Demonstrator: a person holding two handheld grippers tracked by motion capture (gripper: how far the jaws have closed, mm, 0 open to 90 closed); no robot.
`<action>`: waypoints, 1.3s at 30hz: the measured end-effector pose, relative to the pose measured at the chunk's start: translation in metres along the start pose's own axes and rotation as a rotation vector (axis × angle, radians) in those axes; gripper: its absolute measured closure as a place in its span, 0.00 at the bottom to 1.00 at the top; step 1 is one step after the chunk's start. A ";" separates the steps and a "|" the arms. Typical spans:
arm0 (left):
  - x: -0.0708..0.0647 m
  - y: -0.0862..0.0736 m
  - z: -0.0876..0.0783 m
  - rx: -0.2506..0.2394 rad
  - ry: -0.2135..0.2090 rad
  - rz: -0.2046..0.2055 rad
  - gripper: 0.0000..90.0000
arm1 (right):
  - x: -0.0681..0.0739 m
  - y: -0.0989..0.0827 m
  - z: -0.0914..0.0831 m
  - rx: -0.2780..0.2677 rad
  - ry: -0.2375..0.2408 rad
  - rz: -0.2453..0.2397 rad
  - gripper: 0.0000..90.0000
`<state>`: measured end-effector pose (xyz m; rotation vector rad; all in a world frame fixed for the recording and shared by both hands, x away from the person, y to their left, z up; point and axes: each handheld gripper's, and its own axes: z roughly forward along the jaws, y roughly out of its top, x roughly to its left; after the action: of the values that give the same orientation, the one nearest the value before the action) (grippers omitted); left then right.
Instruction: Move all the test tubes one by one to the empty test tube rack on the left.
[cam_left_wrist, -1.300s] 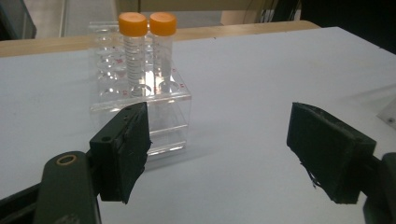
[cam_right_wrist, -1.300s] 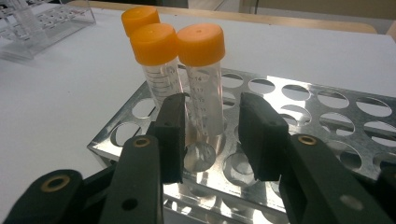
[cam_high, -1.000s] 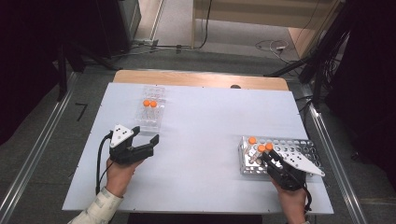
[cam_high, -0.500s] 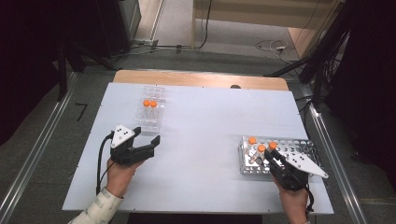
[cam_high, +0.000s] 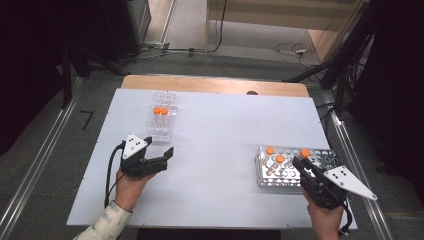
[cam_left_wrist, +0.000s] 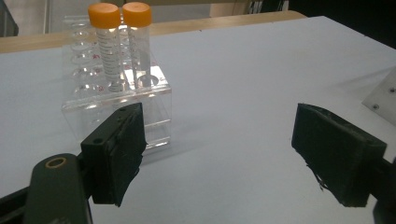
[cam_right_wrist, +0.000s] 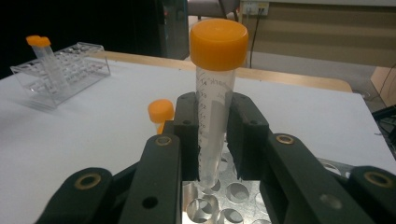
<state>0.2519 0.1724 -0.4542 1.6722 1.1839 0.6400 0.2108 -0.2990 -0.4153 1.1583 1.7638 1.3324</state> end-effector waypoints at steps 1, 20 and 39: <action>0.000 0.000 0.000 -0.002 0.001 0.001 0.20 | 0.001 0.001 -0.003 -0.003 0.006 0.000 0.81; -0.005 0.001 -0.004 -0.012 -0.013 0.007 0.20 | 0.032 -0.013 -0.029 0.011 0.124 -0.027 0.81; -0.025 0.001 -0.004 -0.013 -0.069 0.037 0.20 | 0.080 -0.028 0.025 0.101 0.263 -0.085 0.81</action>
<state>0.2388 0.1516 -0.4493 1.6957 1.1005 0.6069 0.1920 -0.2191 -0.4480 0.9840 2.0642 1.4100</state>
